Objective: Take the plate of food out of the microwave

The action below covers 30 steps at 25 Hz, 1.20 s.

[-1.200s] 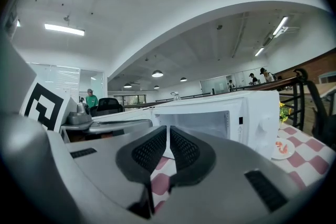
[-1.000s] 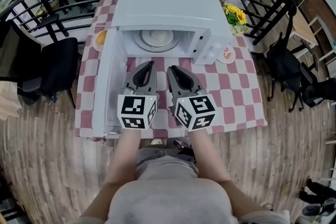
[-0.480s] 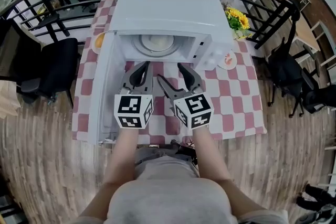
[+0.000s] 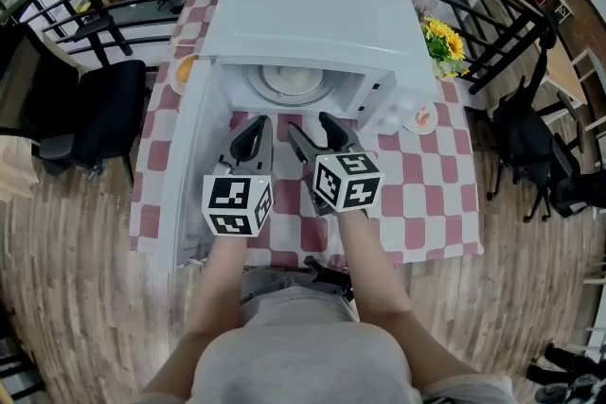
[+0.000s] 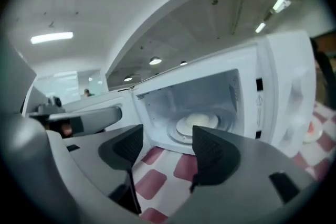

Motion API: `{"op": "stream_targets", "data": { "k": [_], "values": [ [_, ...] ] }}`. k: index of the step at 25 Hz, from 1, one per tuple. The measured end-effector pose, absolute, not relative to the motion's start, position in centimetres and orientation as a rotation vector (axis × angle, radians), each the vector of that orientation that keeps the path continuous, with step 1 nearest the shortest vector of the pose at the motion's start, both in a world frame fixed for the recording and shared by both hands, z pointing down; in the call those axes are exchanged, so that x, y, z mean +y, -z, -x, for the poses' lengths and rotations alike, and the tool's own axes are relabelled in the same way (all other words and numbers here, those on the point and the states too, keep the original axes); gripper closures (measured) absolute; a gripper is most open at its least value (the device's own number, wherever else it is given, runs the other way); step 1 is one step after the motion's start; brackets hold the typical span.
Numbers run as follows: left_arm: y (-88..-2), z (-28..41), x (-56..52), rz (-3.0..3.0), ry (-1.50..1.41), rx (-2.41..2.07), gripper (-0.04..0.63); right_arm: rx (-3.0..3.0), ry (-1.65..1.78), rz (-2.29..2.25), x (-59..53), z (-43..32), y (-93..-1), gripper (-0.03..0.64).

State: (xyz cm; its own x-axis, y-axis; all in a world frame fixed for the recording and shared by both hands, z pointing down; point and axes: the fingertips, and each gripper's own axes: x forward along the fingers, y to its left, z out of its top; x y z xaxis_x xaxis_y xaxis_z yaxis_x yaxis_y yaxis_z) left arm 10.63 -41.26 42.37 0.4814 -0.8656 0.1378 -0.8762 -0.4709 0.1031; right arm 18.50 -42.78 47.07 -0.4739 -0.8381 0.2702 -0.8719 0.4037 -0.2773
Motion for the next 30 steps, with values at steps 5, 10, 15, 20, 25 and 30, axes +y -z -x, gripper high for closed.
{"op": "stream_targets", "data": {
  "k": [5,10,15,20,25,30],
  "values": [
    [-43.0,-9.8,-41.5,-2.560,-0.136,-1.533,0.594,-2.509,-1.241,-1.664,-45.3,-19.6,-50.4,0.308],
    [-43.7,-9.0,-42.3,-2.541,-0.164,-1.540,0.594,-2.468,-1.639,-1.714,-47.4,-19.2,-52.5,0.308],
    [-44.6,-9.2,-42.9,-2.541,-0.197,-1.524,0.594,-2.290,-1.873,-1.855,-49.0,-19.6,-55.2,0.307],
    [-45.2,-9.4,-43.1,-2.529,-0.199,-1.499,0.594,-2.076,-2.107,-1.986,-50.3,-20.5,-57.8,0.307],
    [-45.7,-9.0,-43.1,-2.511,-0.209,-1.509,0.594,-1.901,-2.216,-2.082,-51.4,-20.9,-58.8,0.284],
    [-46.0,-8.5,-43.0,-2.494,-0.212,-1.526,0.594,-1.686,-2.329,-2.164,-52.2,-20.9,-60.3,0.278]
  ]
}}
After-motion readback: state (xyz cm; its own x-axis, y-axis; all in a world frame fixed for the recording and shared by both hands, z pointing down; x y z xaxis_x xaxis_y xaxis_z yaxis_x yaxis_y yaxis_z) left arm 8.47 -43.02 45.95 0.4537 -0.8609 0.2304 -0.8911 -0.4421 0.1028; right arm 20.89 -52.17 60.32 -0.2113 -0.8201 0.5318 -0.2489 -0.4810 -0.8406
